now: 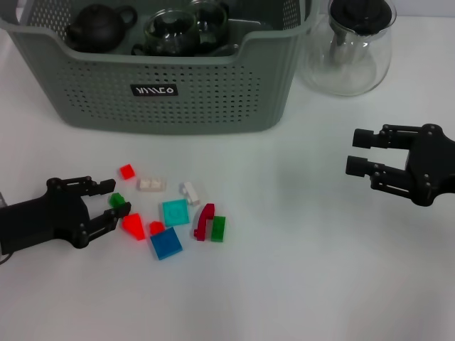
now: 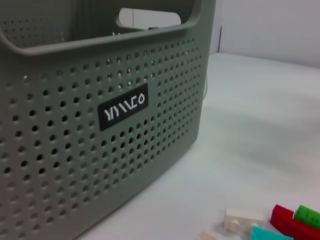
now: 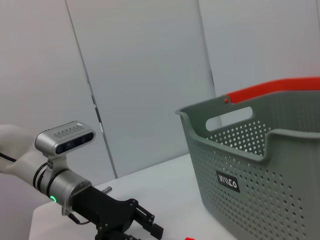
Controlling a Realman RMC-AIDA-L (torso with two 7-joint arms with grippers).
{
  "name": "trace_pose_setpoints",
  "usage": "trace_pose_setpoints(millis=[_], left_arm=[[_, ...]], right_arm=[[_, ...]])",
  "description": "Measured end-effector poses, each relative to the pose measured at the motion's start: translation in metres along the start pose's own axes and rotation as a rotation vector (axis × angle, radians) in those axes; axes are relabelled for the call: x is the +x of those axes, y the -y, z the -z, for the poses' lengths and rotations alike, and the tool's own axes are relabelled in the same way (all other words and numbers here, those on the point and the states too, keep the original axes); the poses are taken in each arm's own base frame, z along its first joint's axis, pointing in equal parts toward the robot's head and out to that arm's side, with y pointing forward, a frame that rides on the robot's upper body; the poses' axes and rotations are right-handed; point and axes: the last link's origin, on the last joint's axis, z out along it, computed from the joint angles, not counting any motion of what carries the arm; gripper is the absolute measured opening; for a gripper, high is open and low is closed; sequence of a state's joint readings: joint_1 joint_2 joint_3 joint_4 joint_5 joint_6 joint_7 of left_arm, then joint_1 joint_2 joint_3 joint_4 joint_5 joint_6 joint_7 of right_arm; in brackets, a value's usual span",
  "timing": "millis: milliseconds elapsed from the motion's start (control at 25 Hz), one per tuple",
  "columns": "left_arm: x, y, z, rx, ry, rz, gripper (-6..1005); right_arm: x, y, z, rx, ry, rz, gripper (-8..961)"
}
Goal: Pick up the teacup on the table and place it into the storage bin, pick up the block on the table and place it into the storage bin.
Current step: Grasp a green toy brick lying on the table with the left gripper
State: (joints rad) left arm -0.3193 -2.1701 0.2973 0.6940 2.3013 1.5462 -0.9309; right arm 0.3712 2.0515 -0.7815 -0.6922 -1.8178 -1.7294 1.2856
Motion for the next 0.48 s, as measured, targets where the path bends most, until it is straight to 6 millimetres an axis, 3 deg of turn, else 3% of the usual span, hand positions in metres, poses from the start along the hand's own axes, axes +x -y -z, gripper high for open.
trace_pose_setpoints(millis=[480], left_arm=[[-0.0026, 0.0, -0.0062, 0.05, -0.035, -0.028, 470]], right_arm=[[0.0014, -0.0002, 0.0019, 0.003, 0.0, -0.007, 505]])
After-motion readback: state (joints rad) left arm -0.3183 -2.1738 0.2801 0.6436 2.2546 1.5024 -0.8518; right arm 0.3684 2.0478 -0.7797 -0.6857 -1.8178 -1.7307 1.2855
